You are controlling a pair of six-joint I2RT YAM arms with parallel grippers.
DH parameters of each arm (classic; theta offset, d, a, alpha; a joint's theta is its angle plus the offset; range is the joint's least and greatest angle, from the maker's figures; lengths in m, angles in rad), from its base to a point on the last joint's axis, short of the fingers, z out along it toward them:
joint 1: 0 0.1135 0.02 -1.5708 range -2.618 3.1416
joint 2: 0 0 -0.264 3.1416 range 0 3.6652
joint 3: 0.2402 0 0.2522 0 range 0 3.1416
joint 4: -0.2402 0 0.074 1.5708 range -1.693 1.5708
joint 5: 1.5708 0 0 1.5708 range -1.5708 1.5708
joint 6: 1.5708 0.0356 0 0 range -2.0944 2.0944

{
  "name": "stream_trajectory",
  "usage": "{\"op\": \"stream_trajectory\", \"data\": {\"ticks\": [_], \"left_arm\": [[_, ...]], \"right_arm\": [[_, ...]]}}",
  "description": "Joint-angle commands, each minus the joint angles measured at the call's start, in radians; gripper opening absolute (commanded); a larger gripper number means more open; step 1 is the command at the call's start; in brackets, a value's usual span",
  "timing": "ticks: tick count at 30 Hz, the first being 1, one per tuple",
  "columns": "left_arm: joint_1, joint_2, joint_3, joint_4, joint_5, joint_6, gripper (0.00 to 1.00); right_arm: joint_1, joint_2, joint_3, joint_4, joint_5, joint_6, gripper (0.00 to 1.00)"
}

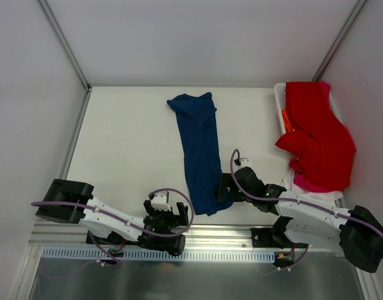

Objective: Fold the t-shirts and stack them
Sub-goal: Rotate the tshirt 90 degrees

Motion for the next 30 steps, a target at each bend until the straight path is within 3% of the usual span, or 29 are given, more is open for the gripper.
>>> {"op": "stream_trajectory", "data": {"ticks": [1,4,5,7,8,9,11,12,14,16,18,21,22,25,30], "left_arm": [[-0.008,-0.03,-0.017,0.001,-0.074,-0.078,0.99],[-0.025,-0.068,-0.031,0.126,-0.08,0.121,0.99],[-0.025,-0.083,-0.048,0.456,-0.056,0.493,0.99],[-0.019,-0.104,-0.141,0.991,0.221,1.022,0.99],[-0.019,-0.093,-0.125,1.095,0.311,1.2,0.99],[-0.019,-0.056,-0.005,0.955,0.352,1.194,0.99],[-0.013,0.02,0.056,0.891,0.337,1.229,0.99],[0.039,0.024,0.011,1.009,0.385,1.242,0.99],[0.143,0.007,-0.104,1.204,0.676,1.164,0.99],[0.241,0.002,-0.296,1.505,0.785,1.101,0.99],[0.306,-0.04,-0.373,1.539,0.77,1.056,0.99],[0.309,-0.12,-0.344,1.342,0.708,1.026,0.99],[0.311,-0.127,-0.356,1.366,0.699,1.001,0.99],[0.33,-0.095,-0.462,1.619,0.7,0.9,0.99],[0.358,0.171,-0.522,1.956,0.768,0.799,0.99]], "right_arm": [[0.005,0.031,0.014,0.048,0.022,0.024,0.99],[0.005,0.04,0.018,0.048,0.024,0.02,0.99],[0.005,0.04,0.017,0.042,0.027,0.02,0.99],[0.005,0.037,0.017,0.037,0.03,0.019,1.0],[0.005,0.03,0.014,0.031,0.032,0.017,0.99],[0.005,0.027,0.015,0.028,0.035,0.016,0.99],[0.005,0.011,0.015,0.019,0.042,0.016,1.0],[0.005,0.008,0.015,0.016,0.039,0.016,0.99],[0.005,0.0,0.014,0.011,0.038,0.016,0.99],[0.005,-0.01,0.009,0.004,0.036,0.016,0.99],[0.005,-0.032,-0.005,0.001,0.041,0.017,0.99],[0.005,-0.044,-0.022,0.005,0.05,0.024,1.0],[0.005,-0.041,-0.022,0.008,0.049,0.024,0.99],[0.005,-0.023,-0.014,0.019,0.044,0.024,0.99],[0.005,-0.003,-0.009,0.033,0.038,0.024,0.99]]}}
